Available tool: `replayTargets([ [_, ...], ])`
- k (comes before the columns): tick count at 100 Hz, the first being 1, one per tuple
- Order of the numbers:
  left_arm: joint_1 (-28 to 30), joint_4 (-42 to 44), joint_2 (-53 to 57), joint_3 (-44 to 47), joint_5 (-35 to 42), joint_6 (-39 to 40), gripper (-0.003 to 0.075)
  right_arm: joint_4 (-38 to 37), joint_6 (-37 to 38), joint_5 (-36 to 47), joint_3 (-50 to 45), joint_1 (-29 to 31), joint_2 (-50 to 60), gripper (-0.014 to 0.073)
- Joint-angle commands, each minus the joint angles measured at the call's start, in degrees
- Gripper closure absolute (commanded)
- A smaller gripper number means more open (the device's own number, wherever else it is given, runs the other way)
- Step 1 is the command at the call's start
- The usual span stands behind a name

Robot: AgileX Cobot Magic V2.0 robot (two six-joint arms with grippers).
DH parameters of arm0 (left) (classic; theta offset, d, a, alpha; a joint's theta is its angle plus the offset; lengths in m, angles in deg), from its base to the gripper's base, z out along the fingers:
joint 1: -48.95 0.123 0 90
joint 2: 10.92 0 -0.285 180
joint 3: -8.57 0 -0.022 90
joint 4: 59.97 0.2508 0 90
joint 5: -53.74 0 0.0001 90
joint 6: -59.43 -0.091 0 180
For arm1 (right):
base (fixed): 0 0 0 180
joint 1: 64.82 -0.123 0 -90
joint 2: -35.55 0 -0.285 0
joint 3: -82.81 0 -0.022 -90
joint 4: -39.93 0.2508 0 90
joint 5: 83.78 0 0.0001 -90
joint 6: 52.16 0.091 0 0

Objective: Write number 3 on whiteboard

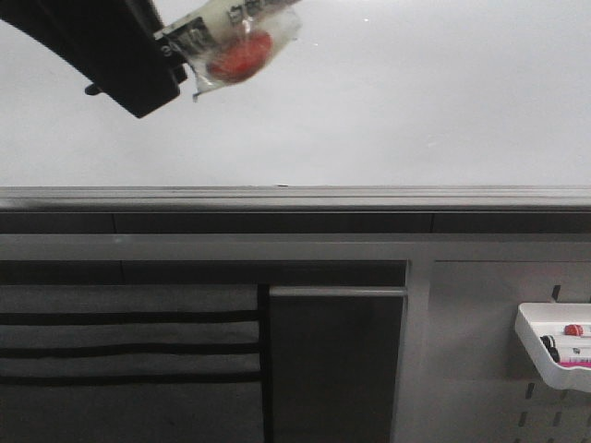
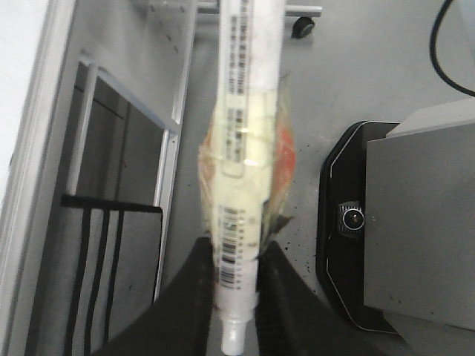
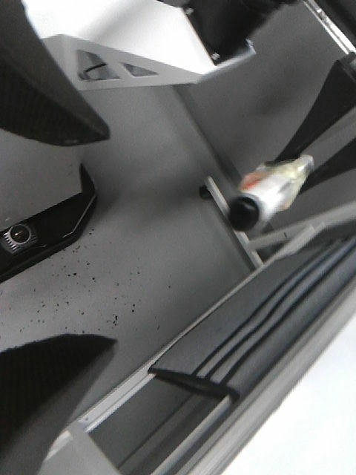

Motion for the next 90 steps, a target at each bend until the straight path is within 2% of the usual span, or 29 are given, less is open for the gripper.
replayTargets([
  [1,-2.32,-2.13,1.78,-1.97,2.94,-0.55,0.0738,4.53,-6.38,0.71,1.87,-3.08,-1.68,0.0116],
  [17,-3.47,-2.13,1.78,-1.97,3.56,-0.55,0.0738,3.2,-7.36,10.11,1.92,-11.71,-3.87,0.0116],
  [42,-3.47,-2.13,1.78,-1.97,3.99,-0.55,0.0738,2.95,-8.14,19.99,2.01,-22.36,-7.26,0.0118],
  [52,-3.47,-2.13,1.78,-1.97,3.99,-0.55,0.0738,2.95,-8.14,22.54,2.01,-23.76,-8.52,0.0129],
  [71,-3.47,-2.13,1.78,-1.97,3.99,-0.55,0.0738,2.95,-8.14,23.16,2.19,-23.87,-8.53,0.027],
  [90,-3.47,-2.13,1.78,-1.97,3.99,-0.55,0.0738,2.95,-8.14,22.53,2.67,-23.87,-8.53,0.0327],
])
